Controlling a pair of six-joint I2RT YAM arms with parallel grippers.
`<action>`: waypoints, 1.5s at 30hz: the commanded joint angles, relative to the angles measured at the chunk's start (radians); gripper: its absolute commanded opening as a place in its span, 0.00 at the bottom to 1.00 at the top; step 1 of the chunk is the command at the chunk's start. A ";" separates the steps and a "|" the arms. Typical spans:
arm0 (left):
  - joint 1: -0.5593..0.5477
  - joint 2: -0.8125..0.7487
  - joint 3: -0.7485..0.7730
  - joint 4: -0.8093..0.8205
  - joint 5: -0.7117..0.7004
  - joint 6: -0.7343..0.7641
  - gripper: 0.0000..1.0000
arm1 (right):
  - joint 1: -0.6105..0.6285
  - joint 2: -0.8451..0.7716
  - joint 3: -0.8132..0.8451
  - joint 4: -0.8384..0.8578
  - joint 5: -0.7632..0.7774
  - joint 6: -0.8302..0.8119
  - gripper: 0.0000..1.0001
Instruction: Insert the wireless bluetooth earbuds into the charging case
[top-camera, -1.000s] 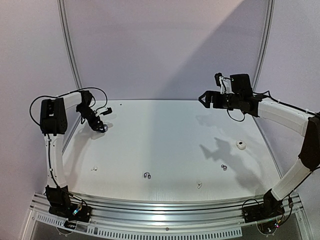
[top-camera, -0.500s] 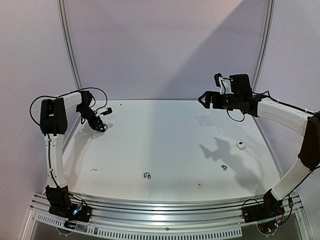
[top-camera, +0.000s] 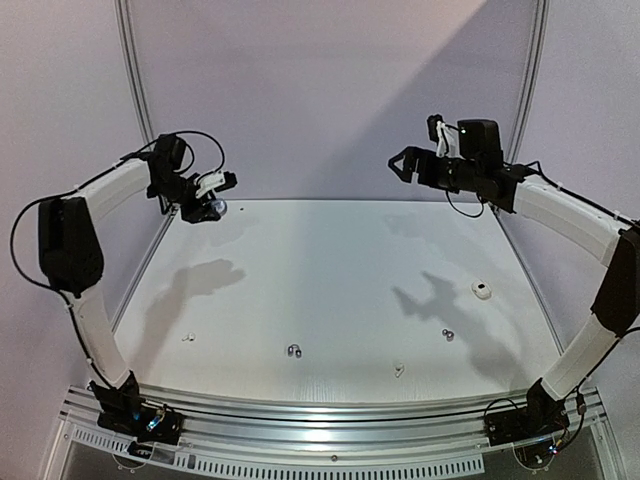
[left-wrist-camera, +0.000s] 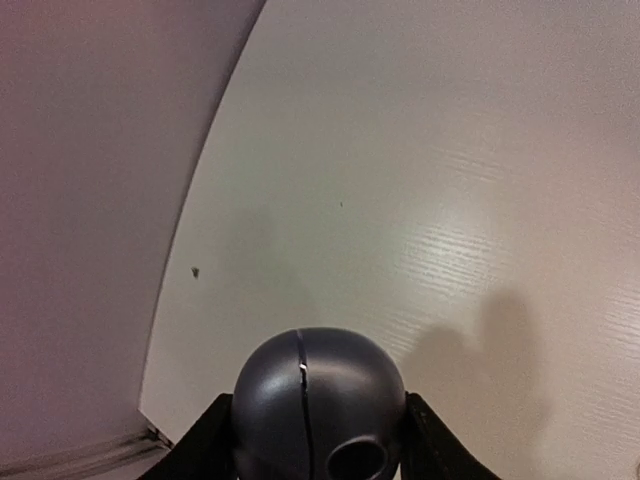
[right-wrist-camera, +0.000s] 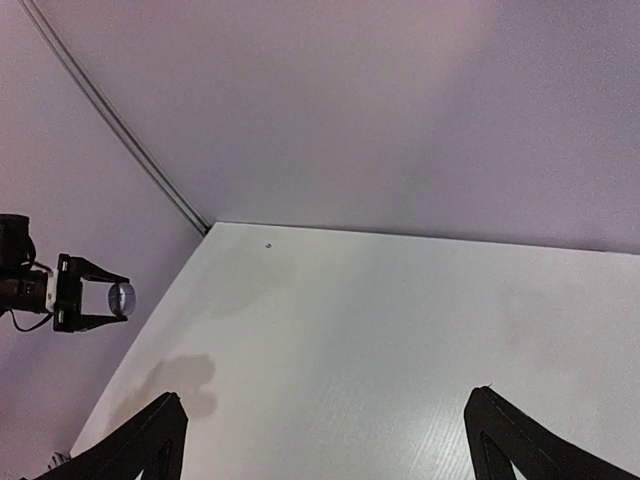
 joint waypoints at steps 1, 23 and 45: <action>-0.145 -0.178 -0.092 0.153 -0.025 0.136 0.44 | 0.087 0.052 0.104 -0.016 -0.023 0.058 0.98; -0.424 -0.503 -0.356 0.398 -0.093 0.148 0.42 | 0.394 0.324 0.404 0.053 -0.161 0.083 0.84; -0.435 -0.486 -0.353 0.409 -0.069 0.143 0.41 | 0.395 0.483 0.539 0.087 -0.299 0.089 0.45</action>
